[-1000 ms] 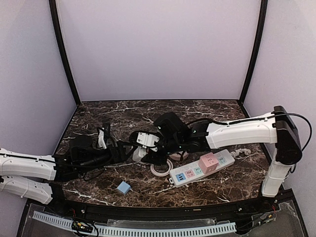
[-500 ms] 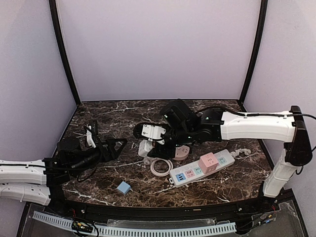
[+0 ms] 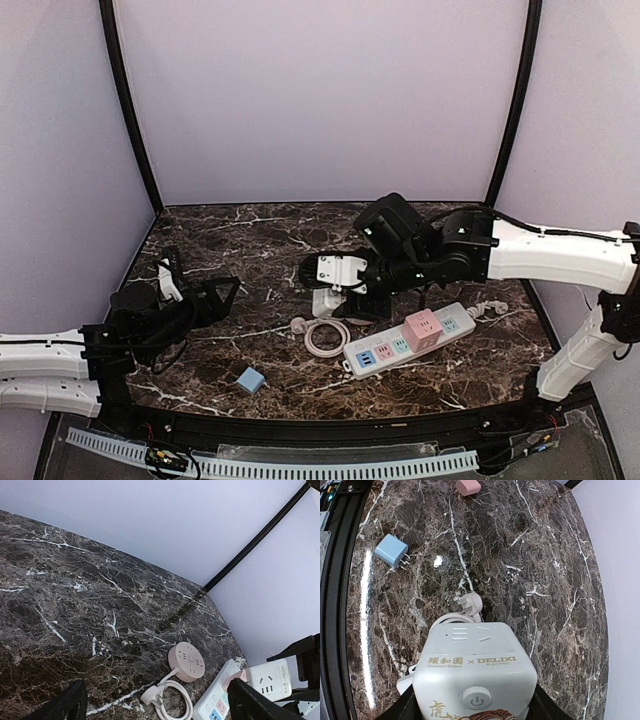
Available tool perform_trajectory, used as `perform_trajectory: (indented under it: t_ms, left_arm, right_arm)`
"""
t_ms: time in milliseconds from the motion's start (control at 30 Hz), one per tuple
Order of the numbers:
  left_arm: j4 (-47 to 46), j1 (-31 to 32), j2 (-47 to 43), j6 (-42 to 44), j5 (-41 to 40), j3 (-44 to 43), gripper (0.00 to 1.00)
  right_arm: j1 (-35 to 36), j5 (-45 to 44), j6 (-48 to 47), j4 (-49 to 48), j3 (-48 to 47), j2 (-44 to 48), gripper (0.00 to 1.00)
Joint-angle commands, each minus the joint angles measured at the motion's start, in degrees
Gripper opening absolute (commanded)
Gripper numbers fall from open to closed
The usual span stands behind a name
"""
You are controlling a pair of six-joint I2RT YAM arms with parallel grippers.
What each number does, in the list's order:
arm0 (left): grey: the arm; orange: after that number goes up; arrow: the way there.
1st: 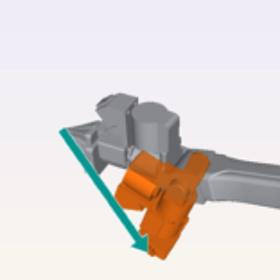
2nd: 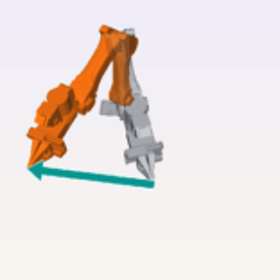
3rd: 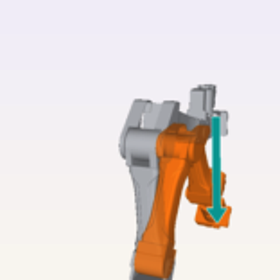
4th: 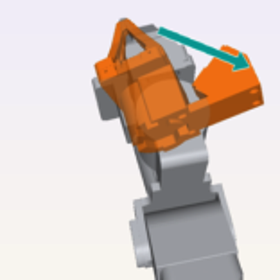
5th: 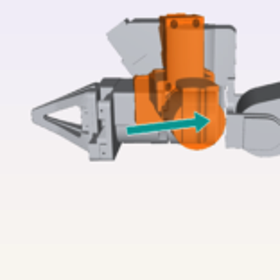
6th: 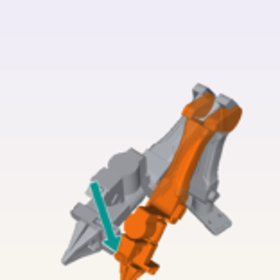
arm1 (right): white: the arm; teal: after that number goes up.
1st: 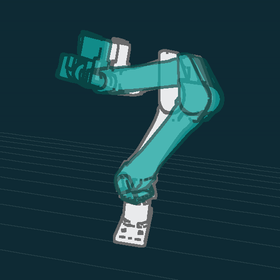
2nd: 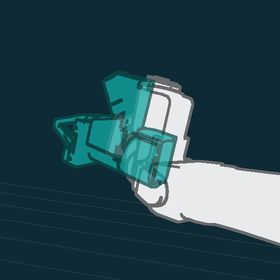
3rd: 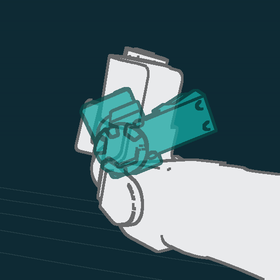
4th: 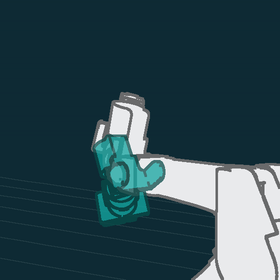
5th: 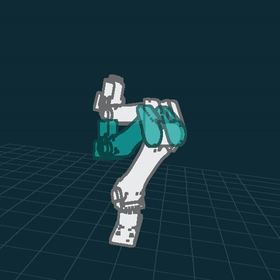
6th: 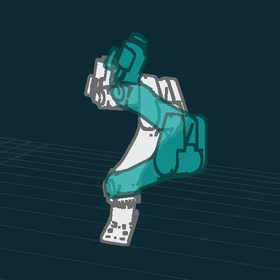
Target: Insert the plug
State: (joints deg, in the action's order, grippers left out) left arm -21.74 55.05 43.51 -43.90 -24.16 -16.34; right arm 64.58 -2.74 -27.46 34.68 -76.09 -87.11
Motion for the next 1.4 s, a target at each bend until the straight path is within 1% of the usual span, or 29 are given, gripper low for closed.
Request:
perform_trajectory:
  t_ms: [0, 233, 367, 567, 800, 867, 1133, 1200, 1367]
  left_arm:
    - [0.67, 0.20, 1.61, 0.50, -1.42, 0.65, 0.97]
    - [0.57, 0.17, 0.85, 0.81, -1.20, 0.90, 0.96]
    - [0.39, 0.21, 0.23, 0.91, -0.87, 1.26, 0.96]
    - [0.01, 0.23, 0.26, 1.05, -0.42, 1.31, 0.95]
    - [-0.94, 0.22, 0.26, 1.24, -0.07, 1.65, 0.95]
    - [-1.16, 0.16, 0.26, 1.33, 0.05, 1.74, 0.95]
    - [-1.94, 0.18, -0.12, 1.62, 0.58, 2.18, 0.95]
    - [-1.99, 0.15, -0.23, 1.62, 0.67, 2.21, 0.95]
    - [-1.95, 0.19, -0.26, 1.55, 0.65, 2.31, 0.95]
  right_arm:
    - [0.86, -0.45, -4.44, 3.64, 1.89, 2.48, 0.00]
    - [2.61, 1.14, -11.45, 6.57, 5.27, 6.68, 0.00]
    - [2.61, 3.58, -13.18, 11.81, 4.39, 6.68, 0.00]
    - [2.66, 3.44, -16.39, 16.73, 4.78, 6.03, 0.00]
    - [2.11, 2.92, -20.50, 16.74, 8.25, 7.53, 0.00]
    - [1.23, 1.48, -21.07, 16.62, 8.50, 7.19, 0.00]
    - [-2.77, 3.94, -23.86, 16.65, 8.07, 6.07, 0.00]
    - [-3.63, 4.64, -23.35, 16.63, 7.43, 5.76, 0.00]
    - [-5.78, 7.31, -14.14, 16.60, 4.10, 2.70, 0.00]
